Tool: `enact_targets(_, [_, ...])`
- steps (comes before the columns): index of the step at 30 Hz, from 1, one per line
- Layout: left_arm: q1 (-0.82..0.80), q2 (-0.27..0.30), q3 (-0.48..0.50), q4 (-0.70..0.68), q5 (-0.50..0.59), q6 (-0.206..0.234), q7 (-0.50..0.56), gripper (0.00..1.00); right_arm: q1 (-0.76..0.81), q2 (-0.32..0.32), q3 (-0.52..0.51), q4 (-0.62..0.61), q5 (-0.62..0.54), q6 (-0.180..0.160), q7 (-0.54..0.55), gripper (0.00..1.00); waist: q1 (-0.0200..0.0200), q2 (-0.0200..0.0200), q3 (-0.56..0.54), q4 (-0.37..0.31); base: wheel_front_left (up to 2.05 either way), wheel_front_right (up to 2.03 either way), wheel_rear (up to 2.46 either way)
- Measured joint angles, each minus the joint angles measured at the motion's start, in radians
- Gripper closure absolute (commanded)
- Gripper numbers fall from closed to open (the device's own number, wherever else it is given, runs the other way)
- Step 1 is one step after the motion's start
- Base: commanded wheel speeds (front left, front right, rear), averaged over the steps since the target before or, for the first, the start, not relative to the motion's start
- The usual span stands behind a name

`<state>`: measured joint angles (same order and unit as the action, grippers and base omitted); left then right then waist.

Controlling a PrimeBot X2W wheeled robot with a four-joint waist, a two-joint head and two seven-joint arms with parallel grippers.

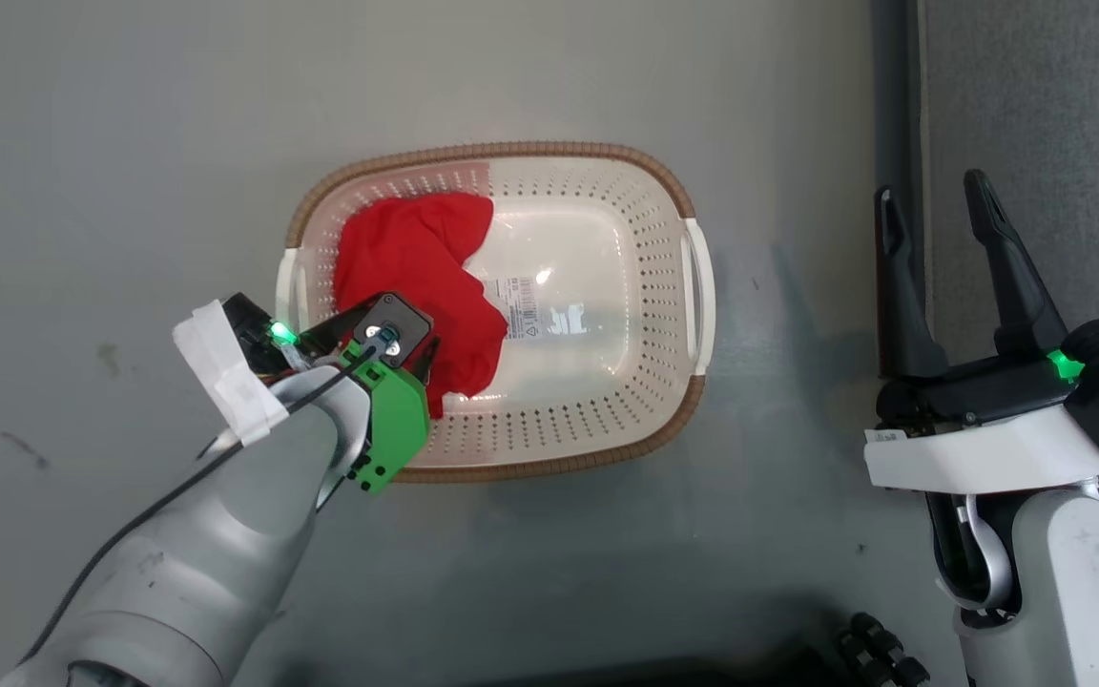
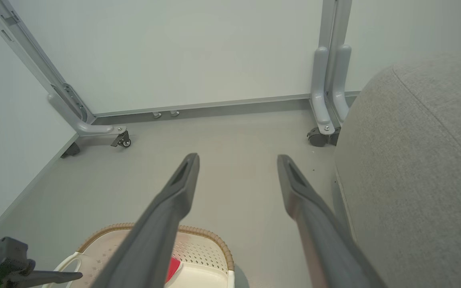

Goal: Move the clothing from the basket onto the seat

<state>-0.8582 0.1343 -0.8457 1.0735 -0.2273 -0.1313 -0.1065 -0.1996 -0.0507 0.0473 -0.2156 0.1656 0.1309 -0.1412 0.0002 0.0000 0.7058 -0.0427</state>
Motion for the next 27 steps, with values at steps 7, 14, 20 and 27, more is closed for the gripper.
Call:
enact_targets(7, [-0.108,0.035,-0.079,0.099,0.008,0.000,0.025,0.00,-0.035,-0.001,0.038,0.042,0.046,0.000,-0.055,0.00,0.0000,0.0000,0.139,-0.055,0.00,0.00,0.00])
enact_targets(14, [-0.184,0.060,-0.129,0.152,0.041,0.002,0.020,0.00,-0.064,0.000,0.082,0.094,0.091,0.000,-0.096,0.00,-0.0001,0.0000,0.236,-0.127,0.00,0.00,0.00])
enact_targets(20, [-0.215,0.067,-0.196,0.177,0.102,0.004,0.044,0.00,-0.081,0.000,0.113,0.130,0.126,0.000,-0.113,0.00,-0.0001,0.0000,0.287,-0.189,0.00,0.00,0.00])
enact_targets(27, [-0.241,0.078,-0.253,0.193,0.144,0.030,0.081,0.00,-0.093,0.000,0.137,0.156,0.153,0.000,-0.120,0.00,-0.0002,0.0000,0.322,-0.242,0.00,0.00,0.00])
